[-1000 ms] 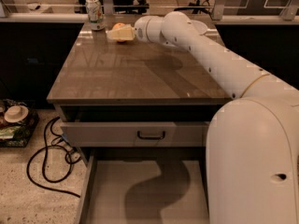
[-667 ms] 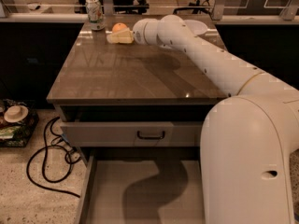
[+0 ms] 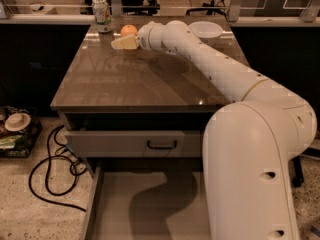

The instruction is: Place orange into middle drawer

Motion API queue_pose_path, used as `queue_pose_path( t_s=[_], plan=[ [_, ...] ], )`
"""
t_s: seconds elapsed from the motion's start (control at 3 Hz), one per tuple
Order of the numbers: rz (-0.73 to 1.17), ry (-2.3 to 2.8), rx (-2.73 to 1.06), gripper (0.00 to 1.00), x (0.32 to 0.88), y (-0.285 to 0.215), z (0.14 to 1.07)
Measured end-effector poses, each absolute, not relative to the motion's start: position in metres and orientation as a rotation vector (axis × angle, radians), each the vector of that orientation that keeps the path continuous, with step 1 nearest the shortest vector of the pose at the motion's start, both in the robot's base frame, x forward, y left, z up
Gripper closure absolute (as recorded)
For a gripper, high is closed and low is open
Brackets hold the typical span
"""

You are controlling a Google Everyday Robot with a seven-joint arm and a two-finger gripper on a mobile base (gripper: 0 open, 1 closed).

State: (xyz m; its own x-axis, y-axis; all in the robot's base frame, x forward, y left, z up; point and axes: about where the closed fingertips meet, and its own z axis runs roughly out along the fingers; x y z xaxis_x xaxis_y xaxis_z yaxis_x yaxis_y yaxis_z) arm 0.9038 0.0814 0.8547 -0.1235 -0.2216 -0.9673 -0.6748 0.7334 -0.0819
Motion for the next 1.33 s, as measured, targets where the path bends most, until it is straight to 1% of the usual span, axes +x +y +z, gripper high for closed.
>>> queue_pose_path(
  t_s=[0.33, 0.67, 1.0, 1.33],
  plan=[
    [0.464, 1.684, -0.720, 0.00, 0.912, 0.089, 0.857],
    [0.502, 1.718, -0.693, 0.13, 0.918, 0.093, 0.852],
    [0.546, 1.768, -0.660, 0.36, 0.921, 0.094, 0.844],
    [0.551, 1.771, -0.660, 0.61, 0.921, 0.097, 0.842]
  ],
)
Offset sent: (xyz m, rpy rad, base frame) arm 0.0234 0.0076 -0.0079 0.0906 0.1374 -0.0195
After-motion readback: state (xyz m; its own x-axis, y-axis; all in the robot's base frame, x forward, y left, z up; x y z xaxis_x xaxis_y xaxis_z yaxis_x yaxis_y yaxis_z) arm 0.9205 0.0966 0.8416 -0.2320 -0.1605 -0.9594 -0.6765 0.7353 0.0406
